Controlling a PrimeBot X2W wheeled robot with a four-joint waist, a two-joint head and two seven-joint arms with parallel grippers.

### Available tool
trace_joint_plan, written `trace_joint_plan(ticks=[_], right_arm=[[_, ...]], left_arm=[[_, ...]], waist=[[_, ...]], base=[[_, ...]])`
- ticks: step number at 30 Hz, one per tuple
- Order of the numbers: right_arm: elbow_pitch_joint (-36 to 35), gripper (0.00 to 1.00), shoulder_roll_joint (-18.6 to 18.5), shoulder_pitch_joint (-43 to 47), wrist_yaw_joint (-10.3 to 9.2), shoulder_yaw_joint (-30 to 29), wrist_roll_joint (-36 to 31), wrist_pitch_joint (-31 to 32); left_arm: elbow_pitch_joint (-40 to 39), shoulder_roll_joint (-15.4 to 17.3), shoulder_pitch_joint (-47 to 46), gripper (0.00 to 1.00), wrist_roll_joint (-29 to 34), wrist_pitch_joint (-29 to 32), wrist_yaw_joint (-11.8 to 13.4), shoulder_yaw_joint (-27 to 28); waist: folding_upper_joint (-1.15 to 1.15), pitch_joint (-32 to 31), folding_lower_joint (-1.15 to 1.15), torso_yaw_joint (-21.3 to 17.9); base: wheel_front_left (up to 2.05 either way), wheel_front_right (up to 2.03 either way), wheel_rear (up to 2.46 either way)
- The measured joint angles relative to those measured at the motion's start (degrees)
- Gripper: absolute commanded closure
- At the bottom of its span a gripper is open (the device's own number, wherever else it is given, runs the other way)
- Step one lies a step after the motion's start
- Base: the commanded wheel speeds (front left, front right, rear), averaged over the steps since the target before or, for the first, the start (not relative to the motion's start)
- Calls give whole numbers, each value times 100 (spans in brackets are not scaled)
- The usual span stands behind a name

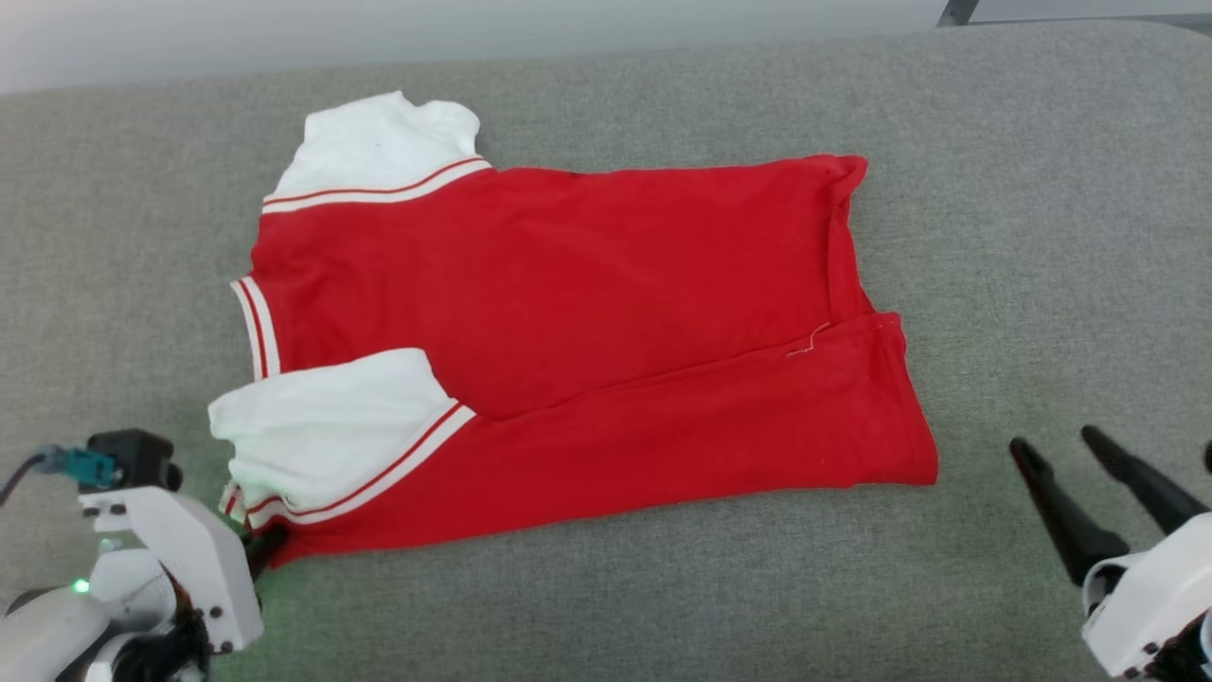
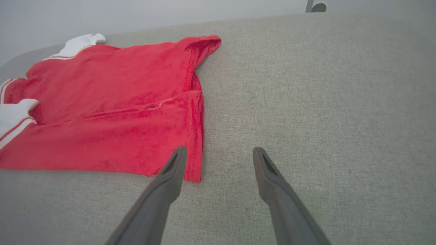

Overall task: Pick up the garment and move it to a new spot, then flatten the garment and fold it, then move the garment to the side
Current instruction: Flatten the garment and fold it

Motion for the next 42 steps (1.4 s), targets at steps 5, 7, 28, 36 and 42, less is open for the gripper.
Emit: trace_joint_plan(ticks=[5,7,28,36,42], right_arm=[[104,0,10,-3,0,75,108,388],[140,0,-7,-17,0,119,109,539],[1707,0,181,-1201,0,550,-87,1641],[2327,100,69,-1664,1,771,31,1615],[2310,100,-90,-1680,1,893,318,1657]], left_arm=[[475,-234,-143,100,30,104,-287,-71],[566,-292,-230,100,113,144,-389,-124],[668,-743,-602,100,268,287,-335,-188],[331,-710,-615,100,325,296,-31,-170],[222,-624,-528,100,272,248,44,-122]], waist=[[0,-1,0,29],[0,-2,0,67],[0,180,0,520],[0,286,0,622],[0,223,0,585]], base=[[0,0,0],[0,0,0],[0,0,0],[0,0,0],[0,0,0]])
